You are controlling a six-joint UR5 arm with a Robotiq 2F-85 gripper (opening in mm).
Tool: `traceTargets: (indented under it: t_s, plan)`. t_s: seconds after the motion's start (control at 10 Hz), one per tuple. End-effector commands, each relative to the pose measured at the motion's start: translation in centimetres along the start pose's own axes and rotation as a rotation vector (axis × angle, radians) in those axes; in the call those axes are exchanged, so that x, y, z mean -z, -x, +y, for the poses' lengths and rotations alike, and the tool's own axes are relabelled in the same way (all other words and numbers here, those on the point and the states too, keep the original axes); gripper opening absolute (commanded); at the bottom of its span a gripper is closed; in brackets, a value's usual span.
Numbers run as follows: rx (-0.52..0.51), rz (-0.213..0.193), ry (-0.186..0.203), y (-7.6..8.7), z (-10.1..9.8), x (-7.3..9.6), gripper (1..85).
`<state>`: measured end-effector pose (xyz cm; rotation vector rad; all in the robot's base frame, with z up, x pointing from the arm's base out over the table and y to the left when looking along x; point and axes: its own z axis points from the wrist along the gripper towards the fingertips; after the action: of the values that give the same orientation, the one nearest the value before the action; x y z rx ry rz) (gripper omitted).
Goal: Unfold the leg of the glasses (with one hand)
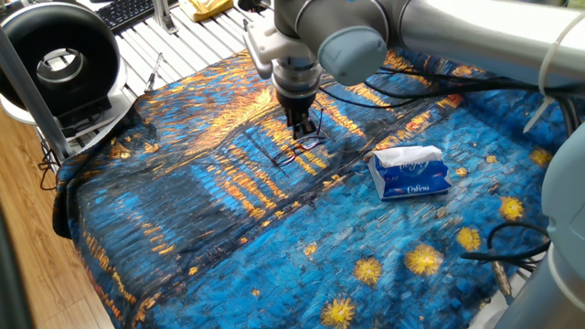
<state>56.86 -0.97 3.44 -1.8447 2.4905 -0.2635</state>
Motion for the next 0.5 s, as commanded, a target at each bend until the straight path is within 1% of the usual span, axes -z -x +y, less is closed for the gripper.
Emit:
traceTargets:
  t_s: [0.0, 0.1, 0.4]
  plan:
    - [0.02, -0.018, 0.001, 0.23, 0.7, -0.6, 36.0]
    - [0.024, -0.03, 0.005, 0.3, 1.03, -0.87, 36.3]
    - [0.043, -0.04, 0.0, -0.18, 1.31, -1.45, 37.0]
